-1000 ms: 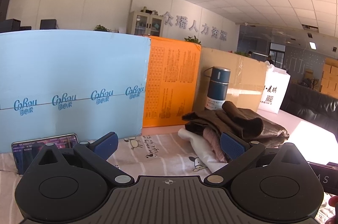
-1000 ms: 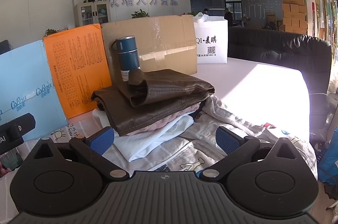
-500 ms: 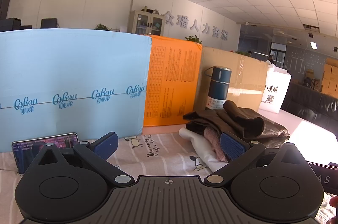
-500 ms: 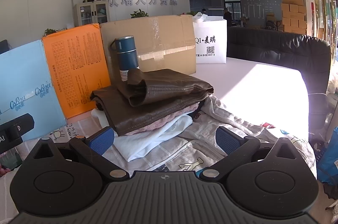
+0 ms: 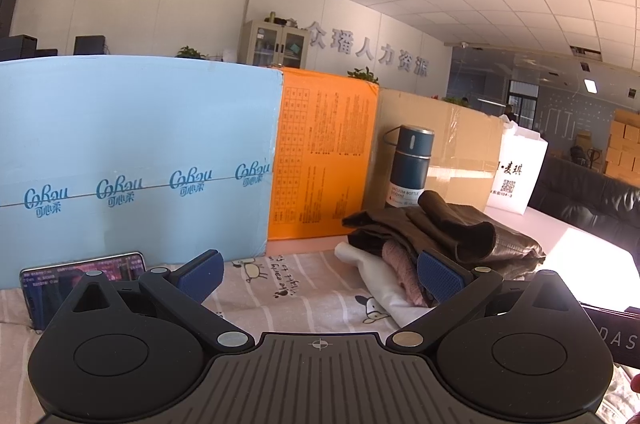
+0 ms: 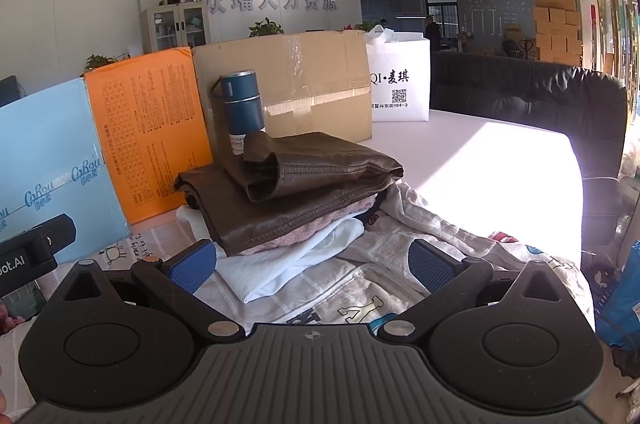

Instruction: Fold clothes

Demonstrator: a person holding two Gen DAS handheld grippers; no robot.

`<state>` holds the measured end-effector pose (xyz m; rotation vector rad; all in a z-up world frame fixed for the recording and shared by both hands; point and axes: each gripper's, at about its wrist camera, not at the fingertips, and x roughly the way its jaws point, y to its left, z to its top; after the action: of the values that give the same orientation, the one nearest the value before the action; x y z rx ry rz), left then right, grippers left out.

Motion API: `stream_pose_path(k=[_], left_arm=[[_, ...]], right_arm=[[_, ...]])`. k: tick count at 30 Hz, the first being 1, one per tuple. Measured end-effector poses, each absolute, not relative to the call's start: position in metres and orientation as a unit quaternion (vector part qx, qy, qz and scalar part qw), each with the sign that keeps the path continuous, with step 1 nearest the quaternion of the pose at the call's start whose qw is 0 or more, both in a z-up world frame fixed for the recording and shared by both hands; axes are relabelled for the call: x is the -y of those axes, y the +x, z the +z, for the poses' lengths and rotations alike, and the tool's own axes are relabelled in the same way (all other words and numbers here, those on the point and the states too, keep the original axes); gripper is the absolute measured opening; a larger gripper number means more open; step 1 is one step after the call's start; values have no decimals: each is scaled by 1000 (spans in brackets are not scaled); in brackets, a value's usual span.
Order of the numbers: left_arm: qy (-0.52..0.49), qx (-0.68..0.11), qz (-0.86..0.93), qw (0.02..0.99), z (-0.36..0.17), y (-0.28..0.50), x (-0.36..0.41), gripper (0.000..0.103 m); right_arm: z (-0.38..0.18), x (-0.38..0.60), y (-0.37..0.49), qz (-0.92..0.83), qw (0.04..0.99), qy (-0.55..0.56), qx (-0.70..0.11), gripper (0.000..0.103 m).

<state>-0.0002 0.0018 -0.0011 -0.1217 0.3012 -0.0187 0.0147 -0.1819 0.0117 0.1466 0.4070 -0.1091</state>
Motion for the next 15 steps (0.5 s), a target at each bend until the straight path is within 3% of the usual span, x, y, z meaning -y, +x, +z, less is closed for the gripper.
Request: stream_pose_path(k=[15], left_arm=[[-81, -148, -2, 986, 2, 0, -12, 103]], right_arm=[[21, 185, -12, -56, 976, 77, -198, 103]])
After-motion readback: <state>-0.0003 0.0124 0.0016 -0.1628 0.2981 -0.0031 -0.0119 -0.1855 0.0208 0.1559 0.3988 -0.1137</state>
